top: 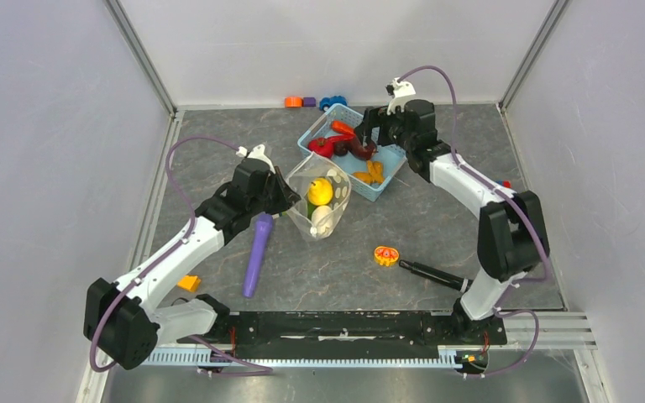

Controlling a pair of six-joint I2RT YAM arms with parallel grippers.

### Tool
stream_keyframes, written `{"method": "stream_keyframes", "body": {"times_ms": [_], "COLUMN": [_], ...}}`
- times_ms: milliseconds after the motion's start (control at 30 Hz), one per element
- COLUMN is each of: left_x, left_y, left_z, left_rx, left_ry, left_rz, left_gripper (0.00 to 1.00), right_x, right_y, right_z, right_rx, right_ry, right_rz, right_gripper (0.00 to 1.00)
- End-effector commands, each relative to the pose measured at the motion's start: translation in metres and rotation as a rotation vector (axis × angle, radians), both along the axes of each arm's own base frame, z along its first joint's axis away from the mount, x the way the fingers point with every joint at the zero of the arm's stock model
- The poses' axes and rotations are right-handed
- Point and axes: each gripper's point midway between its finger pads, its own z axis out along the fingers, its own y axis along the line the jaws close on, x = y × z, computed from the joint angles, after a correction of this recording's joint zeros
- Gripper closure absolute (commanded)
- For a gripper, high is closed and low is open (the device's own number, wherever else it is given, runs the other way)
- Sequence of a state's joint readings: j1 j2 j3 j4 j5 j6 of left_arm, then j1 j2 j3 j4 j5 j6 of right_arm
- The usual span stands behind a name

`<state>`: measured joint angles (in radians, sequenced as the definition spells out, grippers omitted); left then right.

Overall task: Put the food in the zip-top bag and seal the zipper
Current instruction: Pick up the fake fruit from the bin.

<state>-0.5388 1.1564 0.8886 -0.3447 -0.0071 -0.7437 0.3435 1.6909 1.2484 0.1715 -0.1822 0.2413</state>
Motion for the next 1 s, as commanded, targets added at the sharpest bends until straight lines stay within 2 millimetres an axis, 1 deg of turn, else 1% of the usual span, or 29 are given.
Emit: {"method": "stream_keyframes", "body": {"times_ms": [0,233,367,500,633,800,967], "left_x": [0.000,-0.001,-0.001,-0.002,-0.002,-0.001,-0.001], "left_y": [0.006,0.007,0.007,0.009,0.009,0.008,0.009], "left_z": [0.017,0.016,0.016,0.013,0.015,0.018,0.019], "left_rx": [-0.022,-0.014,-0.015,-0.012,-0.016,-0.022,-0.027], "left_ry": [-0.049,-0.051,-0.048,-0.041,-0.045,-0.047,-0.048], "left_rz": [0.033,0.029,0.027,0.038,0.038,0.039,0.054], "left_gripper": [0.98,0.98,0.98,0.98,0.98,0.98,0.98], "right_x": [0.030,0.059,0.076,0.090,0.089,0.081,0.079], "right_y": [-0.003,0.004,0.008,0.001,-0.003,0.005,0.007], "right_z": [-0.006,-0.046,-0.059,-0.079,-0.099,-0.127,-0.150], "right_rx": [-0.043,-0.071,-0.113,-0.169,-0.208,-0.254,-0.283], "right_ry": [0.001,0.071,0.068,0.103,0.132,0.170,0.200], "right_rz": [-0.053,-0.082,-0.105,-0.168,-0.187,-0.147,-0.150], "right_gripper": [0.02,0.02,0.02,0.02,0.02,0.02,0.02]}}
